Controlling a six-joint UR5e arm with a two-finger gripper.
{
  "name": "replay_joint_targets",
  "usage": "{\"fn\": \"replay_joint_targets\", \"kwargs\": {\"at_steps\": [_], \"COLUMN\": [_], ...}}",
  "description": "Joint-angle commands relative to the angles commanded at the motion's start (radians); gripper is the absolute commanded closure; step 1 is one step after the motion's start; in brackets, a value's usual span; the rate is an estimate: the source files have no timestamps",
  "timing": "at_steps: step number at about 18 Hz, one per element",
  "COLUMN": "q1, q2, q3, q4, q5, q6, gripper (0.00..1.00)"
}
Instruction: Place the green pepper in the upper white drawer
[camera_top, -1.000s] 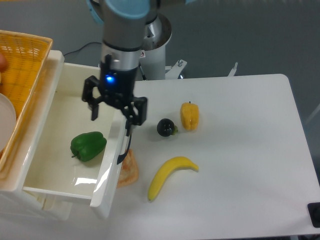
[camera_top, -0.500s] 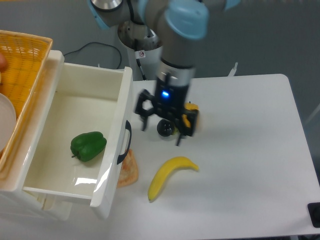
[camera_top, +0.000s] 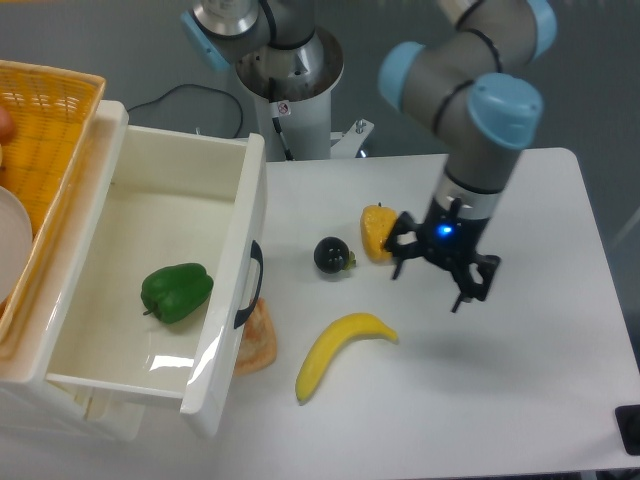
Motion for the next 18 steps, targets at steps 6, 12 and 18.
{"fn": "replay_joint_targets", "kwargs": {"at_steps": [6, 12, 18], "q1": [-0.027, -0.047, -0.055], "q2": [-0.002, -0.038, -0.075], "q3": [0.008, 0.017, 0.032], "q4": [0.002, 0.005, 0.008], "q5": [0.329, 0.423, 0.431], "q6": [0.043, -0.120, -0.263], "gripper": [0.00, 0.00, 0.00]}}
